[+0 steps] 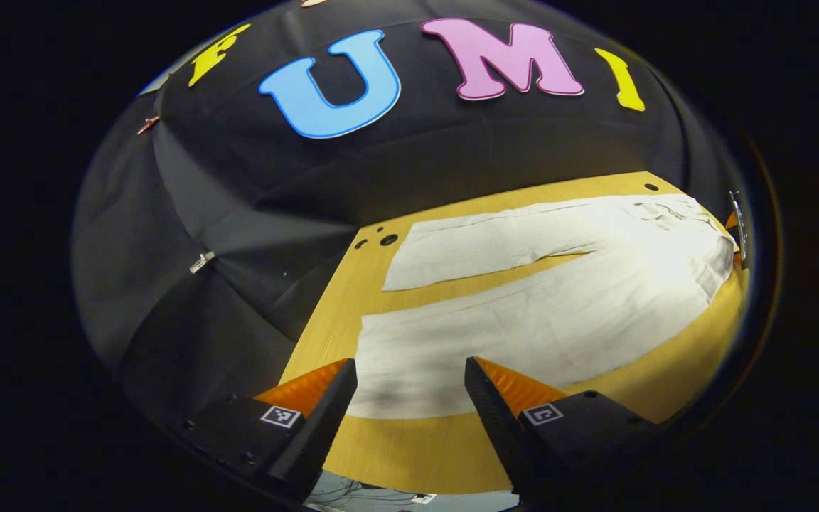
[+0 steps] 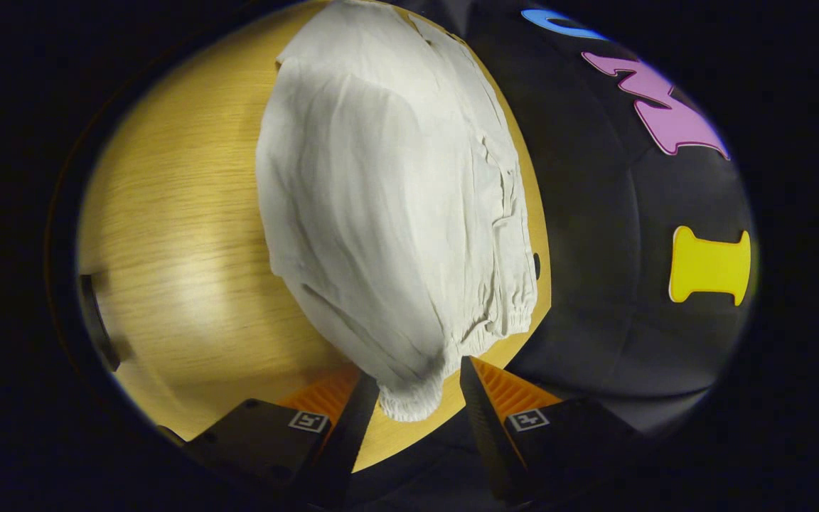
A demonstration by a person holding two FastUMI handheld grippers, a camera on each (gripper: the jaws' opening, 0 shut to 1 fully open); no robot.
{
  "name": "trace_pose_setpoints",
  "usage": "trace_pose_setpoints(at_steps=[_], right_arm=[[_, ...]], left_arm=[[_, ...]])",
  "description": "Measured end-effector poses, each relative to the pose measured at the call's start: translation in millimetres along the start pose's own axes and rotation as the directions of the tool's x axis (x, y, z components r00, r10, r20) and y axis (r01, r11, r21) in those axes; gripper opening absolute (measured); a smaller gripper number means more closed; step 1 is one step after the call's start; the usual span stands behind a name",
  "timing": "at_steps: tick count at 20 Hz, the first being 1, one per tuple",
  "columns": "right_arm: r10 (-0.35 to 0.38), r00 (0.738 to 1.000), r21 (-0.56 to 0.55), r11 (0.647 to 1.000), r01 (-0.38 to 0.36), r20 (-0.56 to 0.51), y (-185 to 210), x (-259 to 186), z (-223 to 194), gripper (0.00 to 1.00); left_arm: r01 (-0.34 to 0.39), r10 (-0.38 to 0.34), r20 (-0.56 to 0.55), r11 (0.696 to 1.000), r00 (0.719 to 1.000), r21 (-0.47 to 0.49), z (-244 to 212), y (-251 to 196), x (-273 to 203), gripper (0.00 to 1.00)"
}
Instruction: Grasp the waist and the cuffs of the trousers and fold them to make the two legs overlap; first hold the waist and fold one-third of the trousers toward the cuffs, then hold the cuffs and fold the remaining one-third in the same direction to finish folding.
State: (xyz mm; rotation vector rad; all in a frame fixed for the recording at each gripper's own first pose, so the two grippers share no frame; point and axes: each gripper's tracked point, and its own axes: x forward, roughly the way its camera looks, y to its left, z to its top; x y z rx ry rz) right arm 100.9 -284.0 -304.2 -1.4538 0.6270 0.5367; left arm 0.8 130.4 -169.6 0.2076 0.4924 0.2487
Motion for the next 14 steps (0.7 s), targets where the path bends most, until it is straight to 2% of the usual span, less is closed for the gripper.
trace_pose_setpoints(at_steps=[1,2,3,4,6,9,10,11,12,14], right_arm=[[0.022,1.000,-0.002,1.000,-0.022,-0.006,5.2,1.9,-0.5,0.72],[0.027,0.999,-0.014,1.000,-0.027,-0.018,7.8,4.7,-2.3,0.63],[0.025,0.999,-0.024,0.999,-0.025,-0.021,7.0,4.4,-1.6,0.51],[0.027,0.999,-0.027,0.999,-0.028,-0.031,8.5,8.2,-2.7,0.32],[0.028,0.998,-0.010,1.000,-0.029,-0.048,7.3,6.6,-3.1,0.23],[0.089,0.994,0.031,0.996,-0.087,-0.060,9.5,9.6,-2.5,0.18],[0.121,0.991,0.035,0.992,-0.120,-0.050,9.7,7.5,-1.3,0.13],[0.154,0.987,0.044,0.987,-0.152,-0.046,9.8,10.3,-2.1,0.13],[0.191,0.981,0.059,0.980,-0.189,-0.032,11.4,6.6,-1.1,0.07],[0.226,0.974,0.054,0.973,-0.225,-0.026,11.0,9.9,-0.8,0.05]], left_arm=[[-0.006,0.006,-0.011,1.000,1.000,-0.025,-3.6,0.9,0.2,0.97],[-0.018,0.017,-0.023,0.999,1.000,-0.045,-8.1,3.4,-1.6,0.97],[-0.034,0.033,-0.030,0.998,0.999,-0.058,-10.9,7.2,-2.1,0.97],[-0.044,0.042,-0.039,0.997,0.998,-0.066,-14.3,10.3,-1.8,0.97],[-0.061,0.057,-0.056,0.996,0.997,-0.067,-22.5,16.8,-2.1,0.98],[-0.084,0.081,-0.086,0.996,0.993,-0.034,-40.6,30.7,-4.0,0.97],[-0.096,0.095,-0.087,0.995,0.992,-0.012,-44.5,36.3,-2.8,0.97],[-0.094,0.095,-0.094,0.995,0.991,0.017,-50.8,40.1,-1.1,0.97],[-0.092,0.097,-0.102,0.994,0.990,0.055,-56.6,43.1,2.2,0.97],[-0.071,0.087,-0.108,0.987,0.990,0.145,-69.5,48.9,6.4,0.97]])
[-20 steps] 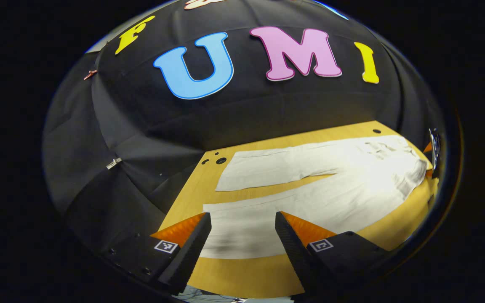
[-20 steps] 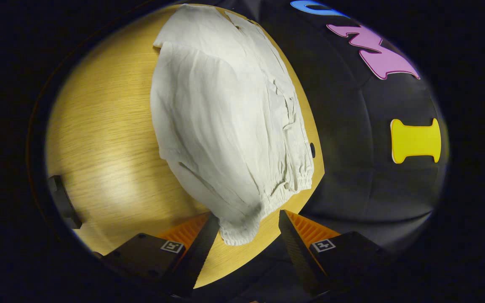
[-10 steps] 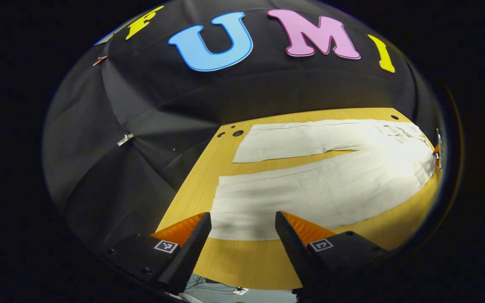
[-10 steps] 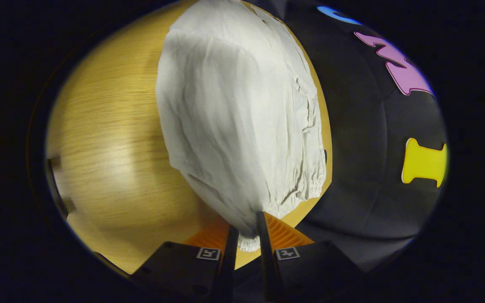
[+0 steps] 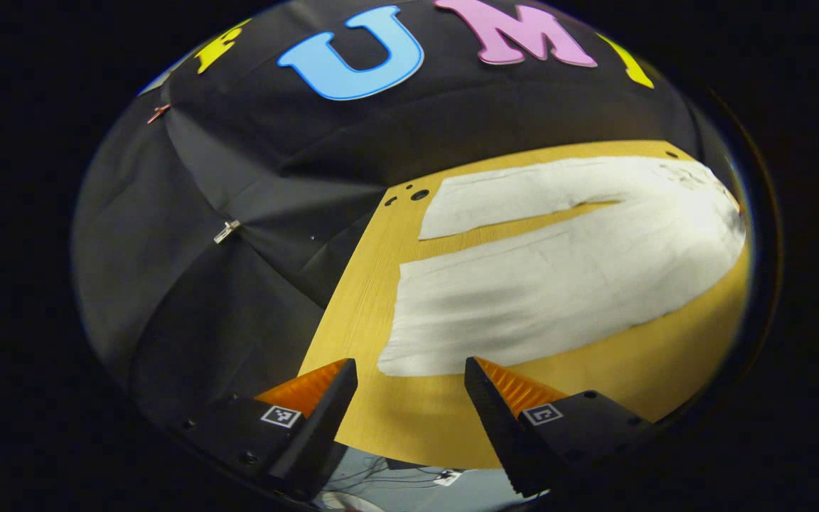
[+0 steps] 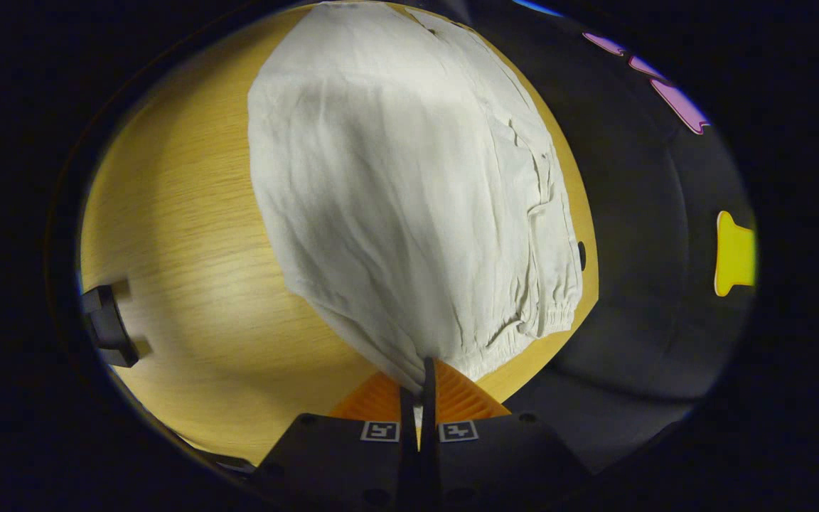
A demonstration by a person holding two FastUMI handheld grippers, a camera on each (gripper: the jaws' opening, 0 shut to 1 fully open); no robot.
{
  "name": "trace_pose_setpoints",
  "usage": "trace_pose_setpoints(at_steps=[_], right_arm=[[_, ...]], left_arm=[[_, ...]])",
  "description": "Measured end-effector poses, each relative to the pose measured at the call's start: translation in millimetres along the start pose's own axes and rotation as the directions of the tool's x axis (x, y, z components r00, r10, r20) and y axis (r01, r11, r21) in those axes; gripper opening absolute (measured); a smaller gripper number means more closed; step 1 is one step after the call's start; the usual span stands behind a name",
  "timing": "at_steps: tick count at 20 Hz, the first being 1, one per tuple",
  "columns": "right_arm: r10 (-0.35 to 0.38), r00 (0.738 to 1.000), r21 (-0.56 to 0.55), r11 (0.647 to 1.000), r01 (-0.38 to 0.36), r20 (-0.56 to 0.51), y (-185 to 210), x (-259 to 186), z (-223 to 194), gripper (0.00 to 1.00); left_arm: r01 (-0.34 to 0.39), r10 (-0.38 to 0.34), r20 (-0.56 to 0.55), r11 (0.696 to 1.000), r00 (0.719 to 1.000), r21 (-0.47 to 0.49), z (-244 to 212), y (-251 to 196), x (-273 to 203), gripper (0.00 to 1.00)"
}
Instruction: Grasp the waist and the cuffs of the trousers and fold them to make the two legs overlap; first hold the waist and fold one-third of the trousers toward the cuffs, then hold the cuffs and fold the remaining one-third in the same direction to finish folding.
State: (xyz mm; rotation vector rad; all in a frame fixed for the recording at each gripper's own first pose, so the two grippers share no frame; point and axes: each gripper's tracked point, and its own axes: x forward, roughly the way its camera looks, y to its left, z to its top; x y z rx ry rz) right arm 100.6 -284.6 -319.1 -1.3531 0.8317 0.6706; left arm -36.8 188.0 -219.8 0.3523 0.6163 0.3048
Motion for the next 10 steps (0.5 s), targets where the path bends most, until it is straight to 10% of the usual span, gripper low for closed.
trace_pose_setpoints(at_steps=[4,10], right_arm=[[-0.015,1.000,-0.055,0.998,0.014,-0.012,1.4,-0.7,-0.9,0.05],[-0.046,0.998,-0.021,0.999,0.045,-0.053,1.1,0.4,-1.4,0.05]], left_arm=[[0.065,-0.068,0.000,0.960,0.998,0.271,-15.3,10.7,23.2,0.96],[0.139,-0.129,-0.060,0.789,0.990,0.598,-45.8,15.5,67.5,0.96]])
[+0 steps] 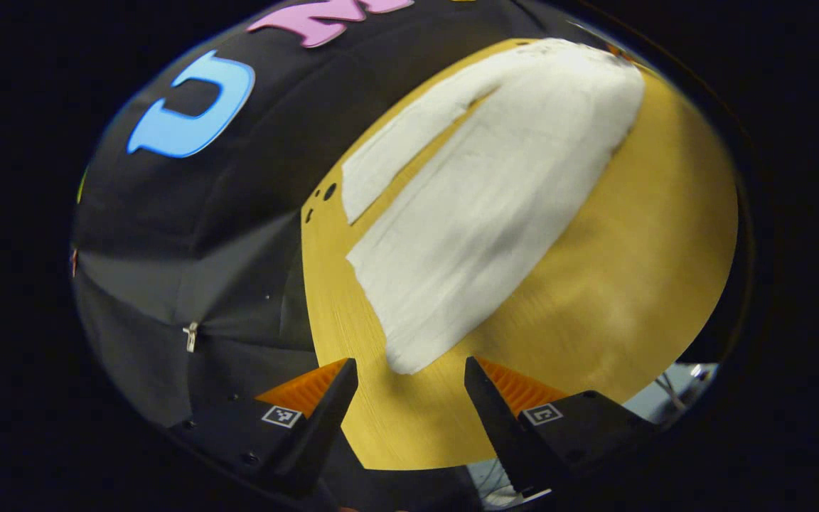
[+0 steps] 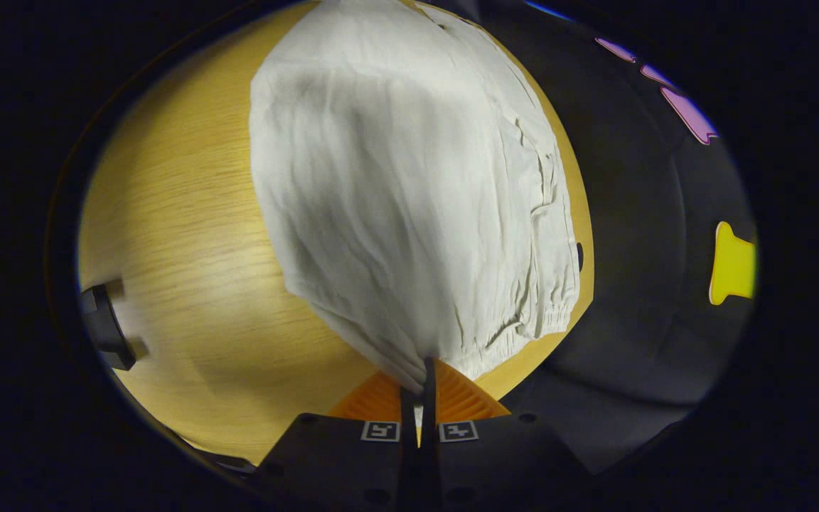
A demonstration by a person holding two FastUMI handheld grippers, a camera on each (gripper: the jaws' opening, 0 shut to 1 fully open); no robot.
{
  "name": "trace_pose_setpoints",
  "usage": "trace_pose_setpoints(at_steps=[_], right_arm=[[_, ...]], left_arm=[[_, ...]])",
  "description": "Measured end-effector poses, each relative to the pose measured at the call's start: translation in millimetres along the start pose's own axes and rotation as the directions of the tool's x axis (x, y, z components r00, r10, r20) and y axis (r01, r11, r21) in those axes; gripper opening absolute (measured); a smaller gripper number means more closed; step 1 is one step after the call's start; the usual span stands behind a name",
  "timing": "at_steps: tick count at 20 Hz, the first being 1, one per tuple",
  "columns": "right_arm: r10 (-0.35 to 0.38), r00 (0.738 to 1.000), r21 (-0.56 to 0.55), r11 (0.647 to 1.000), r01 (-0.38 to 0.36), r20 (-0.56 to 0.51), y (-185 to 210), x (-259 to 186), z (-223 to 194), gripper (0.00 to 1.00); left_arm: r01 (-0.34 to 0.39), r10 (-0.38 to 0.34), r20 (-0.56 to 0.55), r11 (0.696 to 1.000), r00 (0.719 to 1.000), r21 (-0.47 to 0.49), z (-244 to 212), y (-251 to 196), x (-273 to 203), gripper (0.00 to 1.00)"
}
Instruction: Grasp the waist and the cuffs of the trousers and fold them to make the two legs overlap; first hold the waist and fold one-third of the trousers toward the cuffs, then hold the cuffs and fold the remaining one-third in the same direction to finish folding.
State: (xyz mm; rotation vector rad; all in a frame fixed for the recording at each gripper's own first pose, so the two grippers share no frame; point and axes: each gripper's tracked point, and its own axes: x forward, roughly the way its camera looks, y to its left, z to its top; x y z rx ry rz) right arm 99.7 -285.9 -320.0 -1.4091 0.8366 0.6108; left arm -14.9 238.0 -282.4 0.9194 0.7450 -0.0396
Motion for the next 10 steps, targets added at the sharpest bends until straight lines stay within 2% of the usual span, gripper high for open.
trace_pose_setpoints(at_steps=[5,8,10], right_arm=[[0.000,1.000,-0.003,1.000,0.000,-0.019,0.5,0.0,-0.5,0.05],[0.001,1.000,-0.004,1.000,-0.001,-0.014,0.3,0.0,-0.7,0.05],[-0.007,1.000,-0.018,1.000,0.007,-0.011,-0.3,-0.1,-0.5,0.05]], left_arm=[[0.045,-0.045,-0.004,0.983,0.999,0.178,-0.8,6.5,28.8,0.96],[0.109,-0.113,0.003,0.970,0.994,0.217,8.6,10.9,45.0,0.92],[0.141,-0.145,-0.005,0.950,0.989,0.278,15.7,13.7,53.1,0.90]])
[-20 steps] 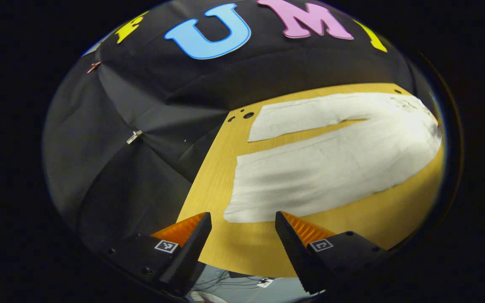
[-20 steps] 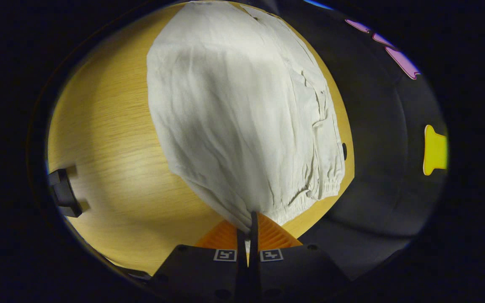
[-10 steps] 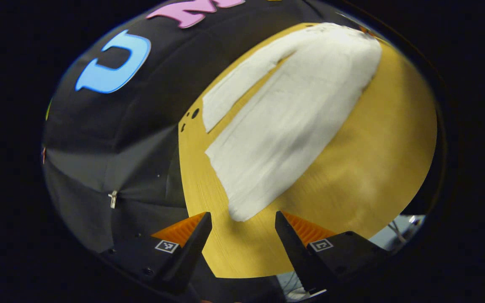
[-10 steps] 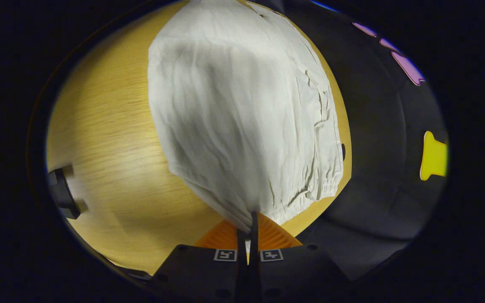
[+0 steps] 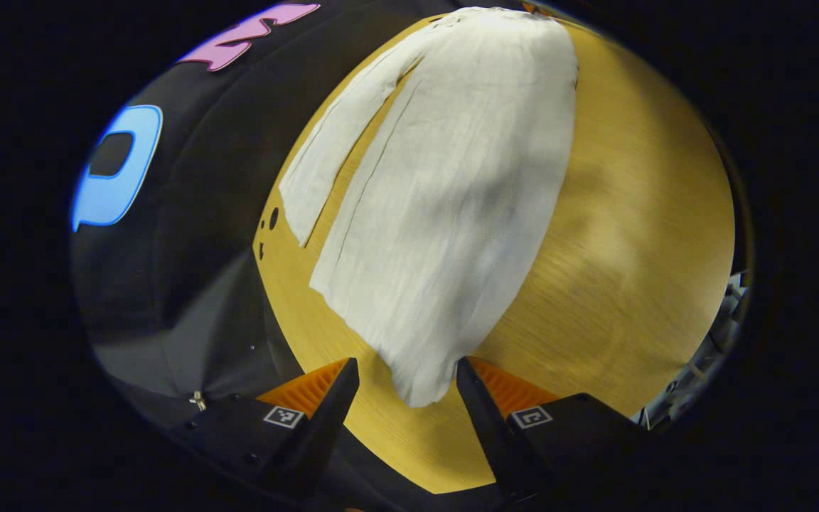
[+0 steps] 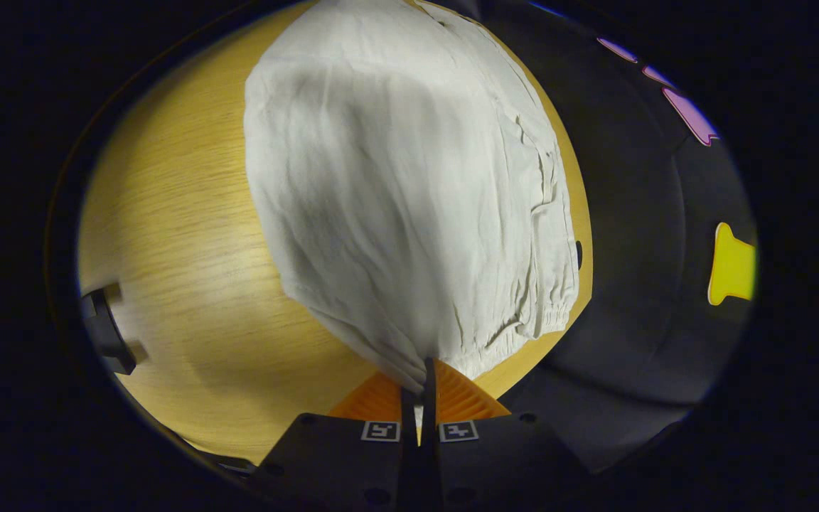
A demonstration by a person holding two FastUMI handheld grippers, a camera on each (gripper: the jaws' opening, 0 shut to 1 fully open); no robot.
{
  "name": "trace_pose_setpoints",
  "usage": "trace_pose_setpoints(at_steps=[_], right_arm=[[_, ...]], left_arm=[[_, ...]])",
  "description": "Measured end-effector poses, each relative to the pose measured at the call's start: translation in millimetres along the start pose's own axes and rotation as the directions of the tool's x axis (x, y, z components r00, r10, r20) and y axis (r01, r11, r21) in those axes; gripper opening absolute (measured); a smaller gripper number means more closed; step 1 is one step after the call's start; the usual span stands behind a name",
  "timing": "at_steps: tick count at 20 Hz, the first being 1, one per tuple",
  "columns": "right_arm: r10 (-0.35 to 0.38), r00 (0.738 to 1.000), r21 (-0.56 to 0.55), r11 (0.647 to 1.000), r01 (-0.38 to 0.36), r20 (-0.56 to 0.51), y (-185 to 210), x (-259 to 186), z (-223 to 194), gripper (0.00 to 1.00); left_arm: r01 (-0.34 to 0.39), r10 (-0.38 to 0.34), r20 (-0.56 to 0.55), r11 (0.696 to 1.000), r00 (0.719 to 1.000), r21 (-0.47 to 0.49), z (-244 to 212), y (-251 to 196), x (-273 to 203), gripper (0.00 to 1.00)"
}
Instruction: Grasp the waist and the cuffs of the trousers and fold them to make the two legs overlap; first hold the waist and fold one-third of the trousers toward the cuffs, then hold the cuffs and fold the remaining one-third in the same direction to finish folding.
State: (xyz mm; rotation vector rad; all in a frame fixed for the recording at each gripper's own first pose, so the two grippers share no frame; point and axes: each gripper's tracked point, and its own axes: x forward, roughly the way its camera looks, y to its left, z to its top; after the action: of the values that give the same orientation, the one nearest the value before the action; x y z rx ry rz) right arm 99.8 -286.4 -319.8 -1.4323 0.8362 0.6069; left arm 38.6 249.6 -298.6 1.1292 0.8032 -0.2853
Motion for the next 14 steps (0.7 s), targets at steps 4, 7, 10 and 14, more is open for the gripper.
trace_pose_setpoints(at_steps=[4,7,10,14], right_arm=[[-0.007,1.000,-0.011,1.000,0.007,0.007,-0.3,0.0,-0.3,0.05],[-0.008,1.000,-0.011,1.000,0.008,0.012,0.0,-0.2,-0.2,0.05],[-0.011,1.000,-0.018,1.000,0.011,0.016,0.2,-0.5,0.0,0.05],[-0.005,1.000,-0.029,1.000,0.005,0.006,0.2,-1.1,-0.7,0.05]], left_arm=[[0.065,-0.064,-0.006,0.992,0.998,0.104,15.9,6.5,18.4,0.68],[0.097,-0.095,-0.028,0.991,0.995,0.095,20.0,7.4,22.7,0.45],[0.110,-0.105,-0.056,0.990,0.993,0.092,16.6,3.1,25.8,0.26],[0.095,-0.090,-0.074,0.994,0.993,0.060,15.6,2.3,25.3,0.10]])
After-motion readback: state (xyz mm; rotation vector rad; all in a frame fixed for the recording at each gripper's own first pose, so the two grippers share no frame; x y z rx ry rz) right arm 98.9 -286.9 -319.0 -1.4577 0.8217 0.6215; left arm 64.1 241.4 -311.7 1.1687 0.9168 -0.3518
